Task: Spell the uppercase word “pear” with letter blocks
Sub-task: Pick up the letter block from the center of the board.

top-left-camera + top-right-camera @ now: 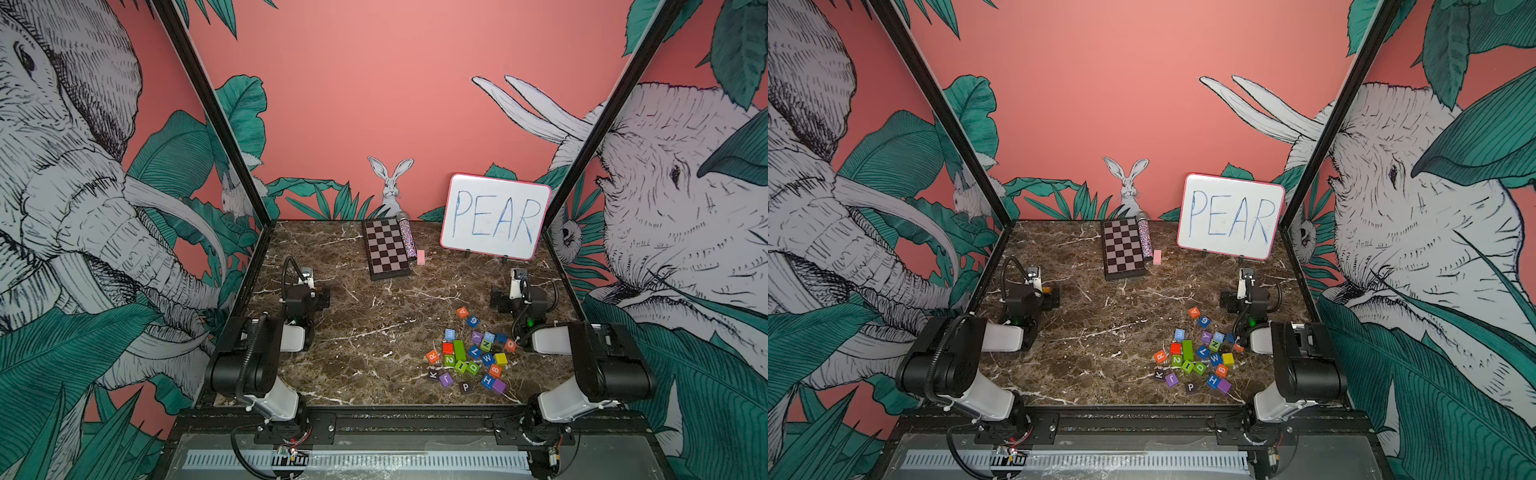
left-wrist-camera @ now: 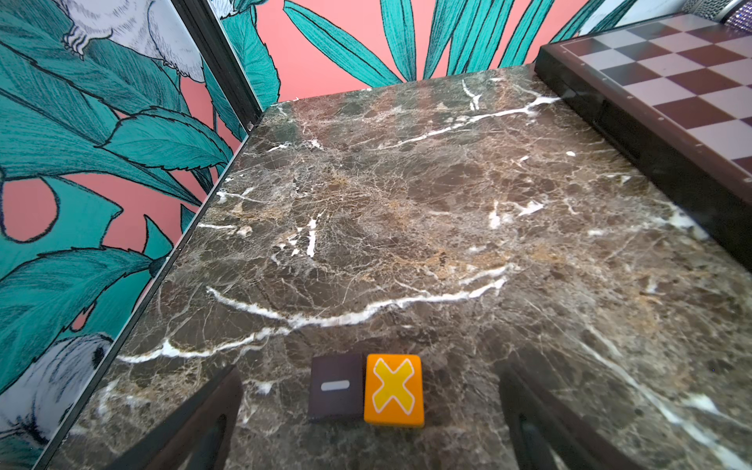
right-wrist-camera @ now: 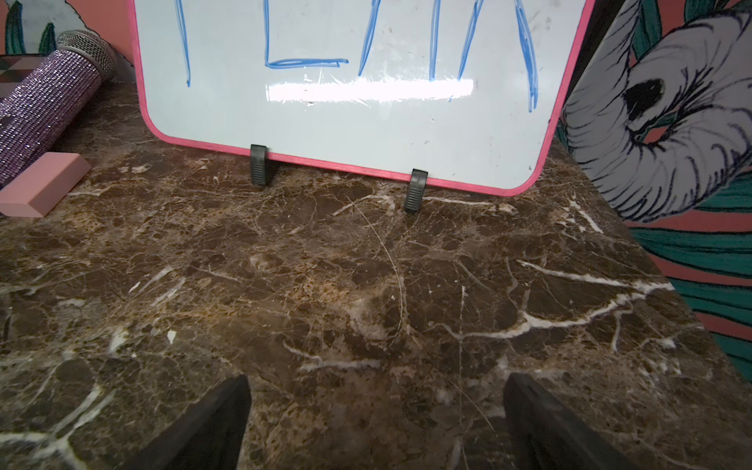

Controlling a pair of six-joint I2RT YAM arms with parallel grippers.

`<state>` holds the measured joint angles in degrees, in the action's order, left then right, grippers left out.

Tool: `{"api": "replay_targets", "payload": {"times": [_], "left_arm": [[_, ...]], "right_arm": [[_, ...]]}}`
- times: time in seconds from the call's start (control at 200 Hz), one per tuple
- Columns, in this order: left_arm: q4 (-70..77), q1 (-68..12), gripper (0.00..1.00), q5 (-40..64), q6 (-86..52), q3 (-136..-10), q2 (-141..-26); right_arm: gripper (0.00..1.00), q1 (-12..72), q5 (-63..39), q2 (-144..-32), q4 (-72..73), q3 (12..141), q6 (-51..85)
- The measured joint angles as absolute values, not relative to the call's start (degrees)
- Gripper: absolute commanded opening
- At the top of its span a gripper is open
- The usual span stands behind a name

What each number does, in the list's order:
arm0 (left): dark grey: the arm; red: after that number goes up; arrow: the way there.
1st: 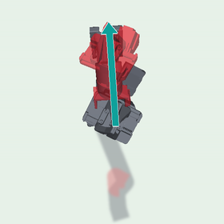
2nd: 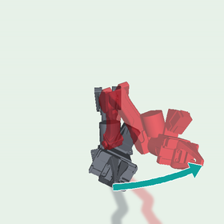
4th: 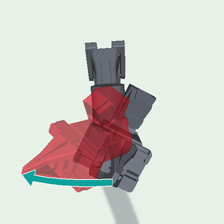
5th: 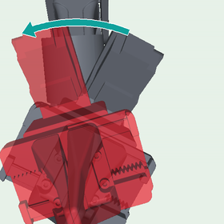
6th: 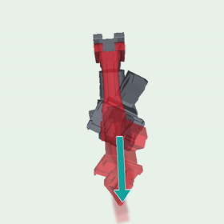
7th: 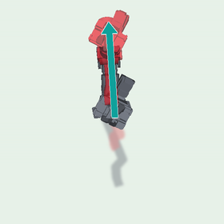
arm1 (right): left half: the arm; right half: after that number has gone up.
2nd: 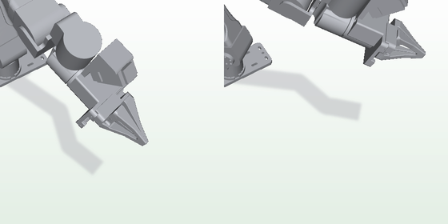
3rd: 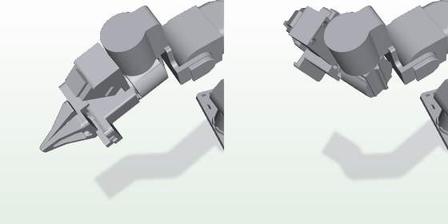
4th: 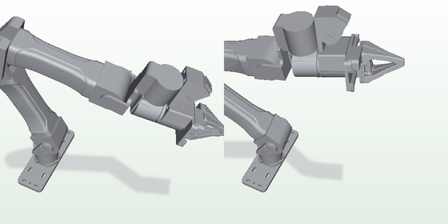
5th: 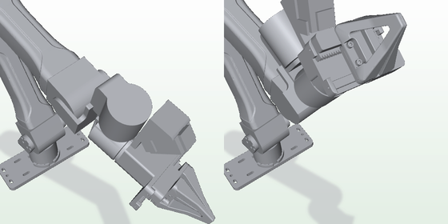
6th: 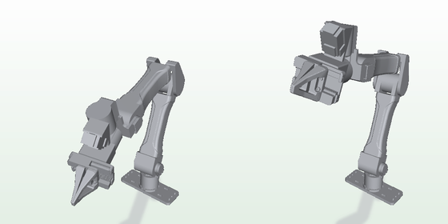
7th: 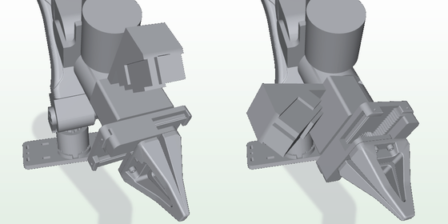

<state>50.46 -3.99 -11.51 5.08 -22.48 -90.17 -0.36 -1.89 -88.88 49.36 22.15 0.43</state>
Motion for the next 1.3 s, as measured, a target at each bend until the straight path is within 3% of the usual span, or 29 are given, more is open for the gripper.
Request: {"api": "replay_targets", "payload": {"times": [0.98, 1.3], "left_arm": [[50.37, -3.99, 0.99, -11.94, 4.93, -22.48, -90.08], [33.65, -4.38, 0.99, -14.2, 3.95, -30.39, -81.54]], "right_arm": [[0.99, -0.27, -1.65, -88.14, 45.67, 23.27, 0.4], [0.99, 3.2, 3.18, -79.13, 31.97, 28.99, 0.36]]}}
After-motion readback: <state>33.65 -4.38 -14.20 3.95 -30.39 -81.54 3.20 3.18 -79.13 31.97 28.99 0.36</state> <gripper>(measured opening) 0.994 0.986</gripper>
